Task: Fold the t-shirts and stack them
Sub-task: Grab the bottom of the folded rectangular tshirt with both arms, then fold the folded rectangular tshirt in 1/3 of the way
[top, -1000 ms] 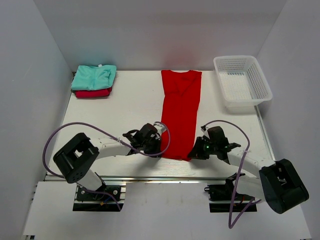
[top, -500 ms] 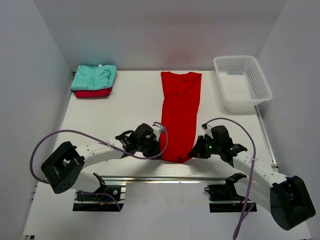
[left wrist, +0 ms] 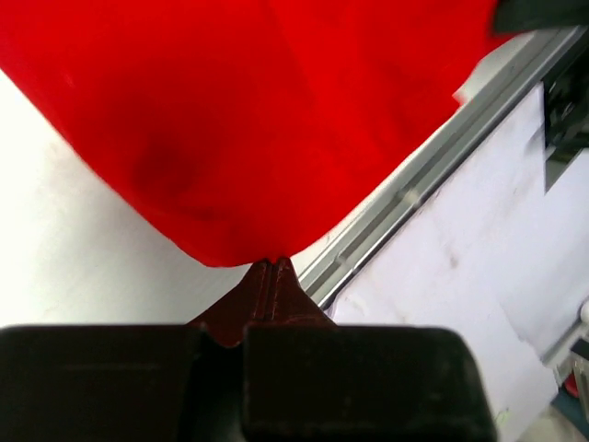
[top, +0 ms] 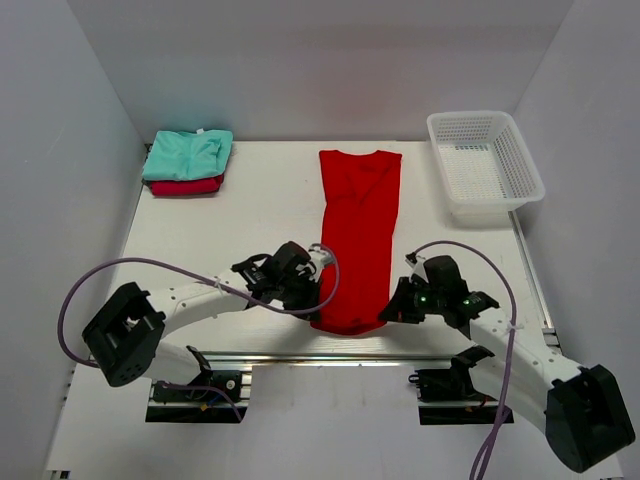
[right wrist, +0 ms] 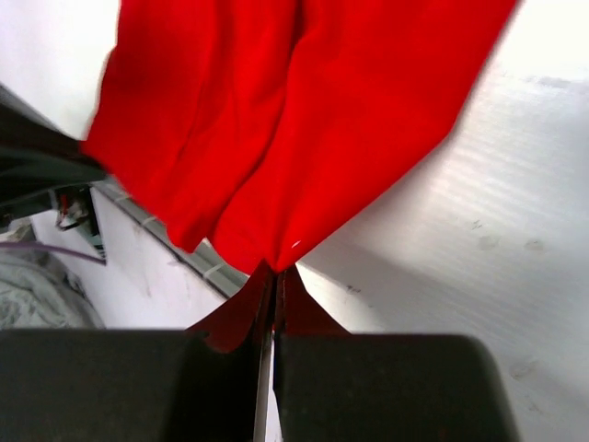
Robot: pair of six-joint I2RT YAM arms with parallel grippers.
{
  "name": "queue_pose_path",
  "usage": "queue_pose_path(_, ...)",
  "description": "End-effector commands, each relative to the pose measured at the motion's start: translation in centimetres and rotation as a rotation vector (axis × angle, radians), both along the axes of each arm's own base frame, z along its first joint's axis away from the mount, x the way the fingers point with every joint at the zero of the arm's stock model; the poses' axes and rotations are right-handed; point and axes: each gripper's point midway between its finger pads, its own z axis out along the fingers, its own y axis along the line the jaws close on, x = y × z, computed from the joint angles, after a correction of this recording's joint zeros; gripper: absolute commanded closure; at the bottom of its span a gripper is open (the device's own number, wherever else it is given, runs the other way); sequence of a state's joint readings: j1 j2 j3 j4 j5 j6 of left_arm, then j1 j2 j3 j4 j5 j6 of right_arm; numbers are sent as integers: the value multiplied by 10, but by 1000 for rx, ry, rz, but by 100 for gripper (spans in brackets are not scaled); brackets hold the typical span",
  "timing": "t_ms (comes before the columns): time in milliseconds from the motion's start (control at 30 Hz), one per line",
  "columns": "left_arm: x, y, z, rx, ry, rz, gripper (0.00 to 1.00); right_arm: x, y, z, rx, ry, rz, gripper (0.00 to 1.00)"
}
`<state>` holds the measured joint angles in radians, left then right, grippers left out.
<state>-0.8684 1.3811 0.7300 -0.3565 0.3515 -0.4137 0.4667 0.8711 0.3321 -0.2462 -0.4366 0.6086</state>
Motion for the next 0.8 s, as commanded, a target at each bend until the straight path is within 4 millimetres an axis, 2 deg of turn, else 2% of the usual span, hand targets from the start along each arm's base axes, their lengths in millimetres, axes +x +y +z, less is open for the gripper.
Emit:
queue_pose_path(0, 23, -9, 24, 4, -91, 28, 100, 25, 4, 19, -23, -78, -4, 100)
queue_pose_path(100, 41, -9, 28, 30, -117, 74, 100, 41, 3, 22, -67, -77, -37, 100)
queue_pose_path(167, 55, -8, 27, 71, -155, 114, 100, 56, 7, 34, -65, -114, -48, 100)
queue_pose_path(200, 68, -8, 34, 88, -195, 146, 100, 62, 6, 35, -76, -130, -62, 100)
queue_pose_path(233, 73, -10, 32, 104, -207, 148, 100, 70, 8, 46, -72, -160, -70, 100)
queue_pose_path(267, 80, -14, 38, 104, -223, 158, 100, 73, 7, 42, -87, -145, -80, 100)
queue_pose_path(500, 140, 3, 50, 274, -357, 331, 100, 111, 4, 53, -153, -175, -142, 100)
queue_pose_path(567, 158, 1, 64, 275, -406, 367, 100, 121, 5, 56, -161, -175, -150, 100)
queue_pose_path(600, 165, 2, 63, 283, -409, 383, 100, 123, 5, 54, -166, -170, -153, 100)
queue_pose_path(633, 176, -2, 73, 265, -441, 379, 100, 131, 5, 59, -163, -178, -168, 100)
queue_pose_path(700, 191, -8, 75, 252, -469, 379, 100, 140, 4, 62, -178, -189, -186, 100)
queue_pose_path(733, 198, -14, 83, 243, -490, 368, 100, 145, 1, 64, -182, -198, -198, 100)
queue_pose_path(767, 206, -14, 84, 246, -496, 374, 100, 154, 3, 72, -178, -212, -211, 100)
